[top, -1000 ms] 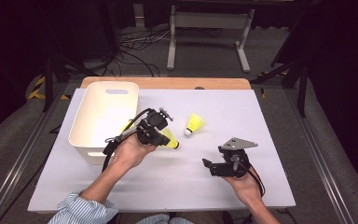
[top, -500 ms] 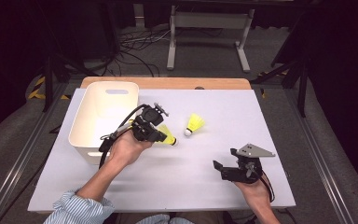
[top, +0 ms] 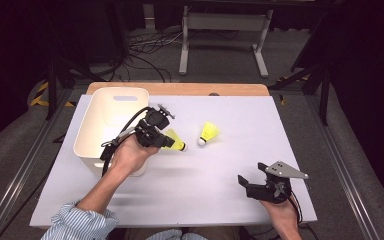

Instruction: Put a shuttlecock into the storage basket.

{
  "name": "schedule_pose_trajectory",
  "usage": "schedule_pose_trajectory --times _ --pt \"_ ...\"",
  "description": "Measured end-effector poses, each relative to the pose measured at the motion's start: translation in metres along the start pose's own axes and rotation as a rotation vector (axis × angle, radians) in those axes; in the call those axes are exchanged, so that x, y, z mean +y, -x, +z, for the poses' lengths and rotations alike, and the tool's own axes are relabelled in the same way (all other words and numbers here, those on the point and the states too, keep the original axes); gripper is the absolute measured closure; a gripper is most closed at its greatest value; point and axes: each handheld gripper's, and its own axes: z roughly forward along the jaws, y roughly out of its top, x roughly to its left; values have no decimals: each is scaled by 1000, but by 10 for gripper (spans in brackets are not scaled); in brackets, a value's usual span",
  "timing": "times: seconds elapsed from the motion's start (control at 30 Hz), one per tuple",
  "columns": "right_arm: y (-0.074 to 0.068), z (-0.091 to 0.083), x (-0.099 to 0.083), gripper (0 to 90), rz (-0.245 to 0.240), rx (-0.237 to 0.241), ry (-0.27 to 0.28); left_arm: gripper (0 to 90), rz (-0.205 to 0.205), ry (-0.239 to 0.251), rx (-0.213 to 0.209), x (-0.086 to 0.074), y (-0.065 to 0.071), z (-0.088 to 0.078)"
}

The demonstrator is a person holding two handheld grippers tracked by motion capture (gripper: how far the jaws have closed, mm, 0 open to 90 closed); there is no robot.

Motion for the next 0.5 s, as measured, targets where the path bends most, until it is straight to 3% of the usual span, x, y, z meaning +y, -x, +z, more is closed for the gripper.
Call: schedule_pose_trajectory --times 0.5 --pt "7 -6 -24 122 15 -13 46 900 -47 51 8 1 -19 -26"
